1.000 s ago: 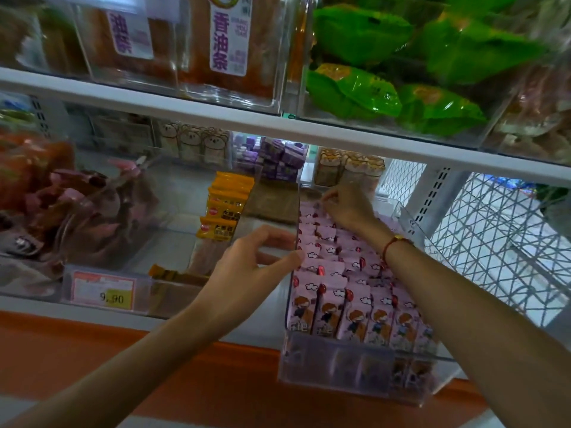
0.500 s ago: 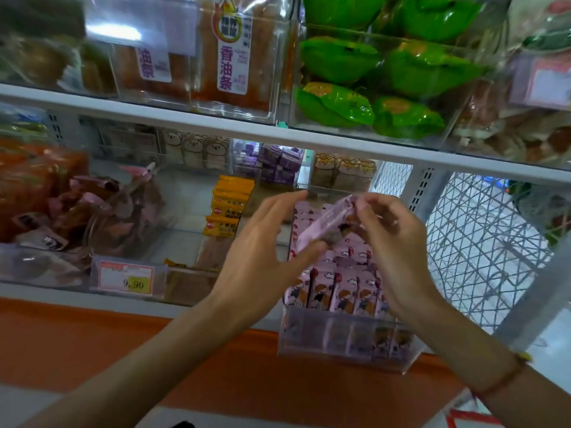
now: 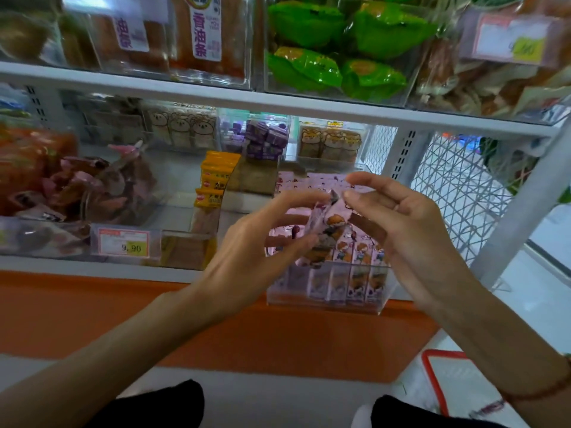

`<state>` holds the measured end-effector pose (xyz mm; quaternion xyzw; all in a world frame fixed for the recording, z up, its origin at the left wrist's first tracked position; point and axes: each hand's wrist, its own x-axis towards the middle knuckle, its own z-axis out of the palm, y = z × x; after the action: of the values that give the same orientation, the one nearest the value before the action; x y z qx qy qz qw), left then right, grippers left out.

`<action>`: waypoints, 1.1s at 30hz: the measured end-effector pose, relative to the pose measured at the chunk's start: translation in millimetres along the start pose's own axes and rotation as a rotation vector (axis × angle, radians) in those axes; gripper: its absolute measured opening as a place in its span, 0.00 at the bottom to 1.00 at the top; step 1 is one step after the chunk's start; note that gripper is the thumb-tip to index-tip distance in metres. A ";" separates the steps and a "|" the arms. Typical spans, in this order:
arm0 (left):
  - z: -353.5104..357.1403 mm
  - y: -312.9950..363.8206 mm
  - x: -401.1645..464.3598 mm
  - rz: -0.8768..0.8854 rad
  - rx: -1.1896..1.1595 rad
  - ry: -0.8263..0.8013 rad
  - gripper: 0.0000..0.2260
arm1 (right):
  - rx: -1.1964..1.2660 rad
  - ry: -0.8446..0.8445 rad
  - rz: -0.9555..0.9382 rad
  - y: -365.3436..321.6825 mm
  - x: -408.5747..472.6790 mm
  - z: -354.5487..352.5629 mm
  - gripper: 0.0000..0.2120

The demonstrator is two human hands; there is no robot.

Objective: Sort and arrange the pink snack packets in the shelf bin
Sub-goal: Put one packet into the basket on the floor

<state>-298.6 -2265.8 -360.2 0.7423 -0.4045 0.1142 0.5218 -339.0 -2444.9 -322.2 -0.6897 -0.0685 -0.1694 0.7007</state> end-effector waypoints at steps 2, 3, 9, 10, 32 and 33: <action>-0.2 1.6 -1.7 -0.012 -0.001 -0.002 0.19 | -0.013 -0.012 -0.017 0.3 -0.2 0.6 0.12; -0.1 3.1 -1.9 -0.014 -0.004 0.005 0.18 | -0.023 -0.020 -0.022 0.1 0.4 0.1 0.12; 16.4 30.6 12.9 -0.028 -0.161 0.156 0.15 | -0.141 -0.115 -0.030 -12.5 -11.0 -23.1 0.21; 22.6 38.9 18.1 -0.016 -0.191 0.166 0.14 | -0.234 -0.145 -0.055 -15.6 -18.6 -28.3 0.25; 349.5 -34.2 -73.4 -0.830 0.405 -0.666 0.28 | -0.887 0.318 0.603 160.5 -201.3 -311.8 0.14; 359.0 -37.2 -80.7 -0.852 0.386 -0.659 0.27 | -0.935 0.304 0.655 188.0 -207.4 -314.9 0.13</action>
<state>-414.7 -2533.5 -587.5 0.9181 -0.1827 -0.2720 0.2228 -513.6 -2728.6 -580.2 -0.8786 0.3310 -0.0532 0.3402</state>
